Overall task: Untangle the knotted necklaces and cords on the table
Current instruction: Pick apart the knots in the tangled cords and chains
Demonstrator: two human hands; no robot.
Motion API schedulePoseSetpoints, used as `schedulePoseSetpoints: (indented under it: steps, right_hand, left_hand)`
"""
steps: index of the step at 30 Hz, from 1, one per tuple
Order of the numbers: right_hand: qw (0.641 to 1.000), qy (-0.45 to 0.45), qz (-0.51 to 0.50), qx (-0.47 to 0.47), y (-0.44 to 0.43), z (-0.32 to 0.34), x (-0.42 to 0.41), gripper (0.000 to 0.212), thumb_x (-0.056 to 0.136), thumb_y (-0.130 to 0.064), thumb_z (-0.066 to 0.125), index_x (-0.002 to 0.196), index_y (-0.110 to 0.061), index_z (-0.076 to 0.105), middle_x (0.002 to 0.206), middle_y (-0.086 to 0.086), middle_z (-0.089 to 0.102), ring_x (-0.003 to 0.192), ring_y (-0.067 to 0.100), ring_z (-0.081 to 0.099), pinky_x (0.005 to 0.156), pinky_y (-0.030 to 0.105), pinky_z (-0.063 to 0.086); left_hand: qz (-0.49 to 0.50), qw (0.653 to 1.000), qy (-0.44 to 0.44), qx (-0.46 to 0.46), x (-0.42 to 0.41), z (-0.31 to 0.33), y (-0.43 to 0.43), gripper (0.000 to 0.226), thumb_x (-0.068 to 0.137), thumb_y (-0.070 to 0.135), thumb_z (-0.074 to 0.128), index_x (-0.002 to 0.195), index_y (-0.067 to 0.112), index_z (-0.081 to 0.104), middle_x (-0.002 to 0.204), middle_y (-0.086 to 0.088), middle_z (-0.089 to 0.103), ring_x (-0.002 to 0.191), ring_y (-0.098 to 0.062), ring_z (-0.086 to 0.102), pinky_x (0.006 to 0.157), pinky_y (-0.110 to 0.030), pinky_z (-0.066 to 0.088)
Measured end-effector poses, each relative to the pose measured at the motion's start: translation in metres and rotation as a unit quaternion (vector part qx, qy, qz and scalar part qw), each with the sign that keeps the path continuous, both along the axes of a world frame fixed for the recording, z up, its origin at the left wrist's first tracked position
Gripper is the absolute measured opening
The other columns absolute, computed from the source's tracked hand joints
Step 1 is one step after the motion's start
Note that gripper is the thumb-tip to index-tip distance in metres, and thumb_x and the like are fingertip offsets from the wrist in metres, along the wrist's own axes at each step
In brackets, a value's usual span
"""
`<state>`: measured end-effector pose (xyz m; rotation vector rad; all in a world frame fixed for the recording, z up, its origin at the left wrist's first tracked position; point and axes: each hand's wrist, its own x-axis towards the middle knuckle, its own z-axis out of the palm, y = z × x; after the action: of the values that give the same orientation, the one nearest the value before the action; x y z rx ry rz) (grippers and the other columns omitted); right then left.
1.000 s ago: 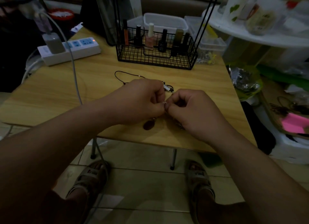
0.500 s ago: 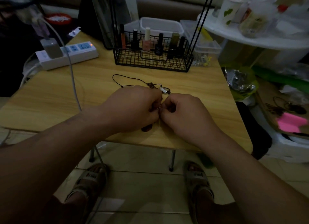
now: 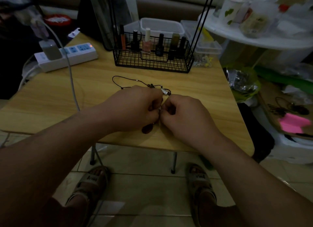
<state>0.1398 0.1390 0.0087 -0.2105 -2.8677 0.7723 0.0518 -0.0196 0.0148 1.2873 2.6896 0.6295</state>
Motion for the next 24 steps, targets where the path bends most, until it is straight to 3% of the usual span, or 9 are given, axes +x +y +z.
schedulePoseSetpoints:
  steps: [3,5,7,10,13,17,21,24]
  right_hand:
    - [0.999,-0.001,0.009,0.038,-0.003,0.002,0.001,0.006,0.091,-0.034,0.065,0.091,-0.028,0.068,0.085,-0.011,0.064,0.079,0.010,0.060,0.066,0.033,0.052]
    - [1.000,-0.012,0.003,-0.001,-0.001,0.002,-0.001,0.005,0.090,-0.032,0.066,0.089,-0.029,0.069,0.082,-0.011,0.066,0.077,0.007,0.061,0.066,0.033,0.053]
    - [0.994,-0.031,-0.017,-0.104,0.003,0.004,-0.003,0.006,0.089,-0.030,0.070,0.085,-0.027,0.072,0.079,-0.008,0.069,0.072,0.004,0.063,0.064,0.030,0.053]
    - [0.954,-0.059,-0.056,-0.288,0.006,0.012,-0.002,0.010,0.091,-0.026,0.072,0.086,-0.018,0.076,0.081,0.006,0.074,0.066,0.011,0.061,0.059,0.029,0.048]
    - [0.925,-0.065,-0.070,-0.368,0.007,0.015,0.001,0.014,0.092,-0.021,0.071,0.090,-0.009,0.076,0.074,0.005,0.068,0.064,0.012,0.056,0.053,0.024,0.043]
    - [0.943,-0.051,-0.045,-0.325,0.012,0.015,0.003,0.011,0.094,-0.025,0.072,0.087,-0.019,0.078,0.069,-0.006,0.069,0.061,0.005,0.058,0.054,0.022,0.046]
    - [0.942,-0.031,-0.040,-0.331,0.014,0.017,0.004,0.010,0.093,-0.020,0.072,0.085,-0.018,0.077,0.080,0.006,0.077,0.060,0.005,0.059,0.054,0.020,0.046]
    - [0.938,-0.019,-0.038,-0.345,0.013,0.018,0.005,0.008,0.092,-0.016,0.071,0.085,-0.015,0.075,0.081,0.009,0.076,0.060,0.004,0.059,0.053,0.018,0.047]
  left_hand:
    - [0.009,0.999,0.019,-0.029,0.000,0.000,0.001,0.011,0.089,0.034,0.067,0.089,0.028,0.057,0.077,0.009,0.059,0.069,-0.011,0.056,0.057,-0.032,0.045]
    - [0.003,1.000,-0.002,-0.006,-0.001,0.001,-0.001,0.009,0.089,0.032,0.066,0.087,0.027,0.059,0.077,0.008,0.060,0.069,-0.011,0.057,0.058,-0.033,0.047]
    - [0.004,0.997,-0.061,0.046,-0.003,0.004,-0.003,0.010,0.091,0.027,0.069,0.084,0.026,0.061,0.077,0.006,0.062,0.069,-0.010,0.058,0.057,-0.028,0.045]
    - [0.015,0.979,-0.158,0.131,-0.004,0.009,-0.004,0.009,0.093,0.020,0.072,0.087,0.021,0.065,0.080,0.001,0.067,0.066,-0.009,0.058,0.056,-0.023,0.046]
    - [0.025,0.966,-0.195,0.166,-0.002,0.011,-0.004,0.007,0.095,0.017,0.072,0.091,0.015,0.067,0.075,0.000,0.066,0.060,-0.002,0.053,0.052,-0.015,0.042]
    - [0.029,0.952,-0.249,0.175,-0.003,0.013,-0.007,0.007,0.095,0.017,0.072,0.094,0.012,0.068,0.076,-0.004,0.071,0.066,-0.013,0.062,0.062,-0.029,0.053]
    - [0.036,0.919,-0.320,0.227,-0.004,0.018,-0.007,0.008,0.097,0.008,0.068,0.098,0.002,0.064,0.082,-0.010,0.076,0.071,-0.018,0.070,0.064,-0.026,0.057]
    - [0.033,0.921,-0.324,0.214,-0.003,0.019,-0.006,0.005,0.098,0.006,0.065,0.102,0.002,0.063,0.084,-0.012,0.077,0.073,-0.023,0.071,0.067,-0.033,0.058]
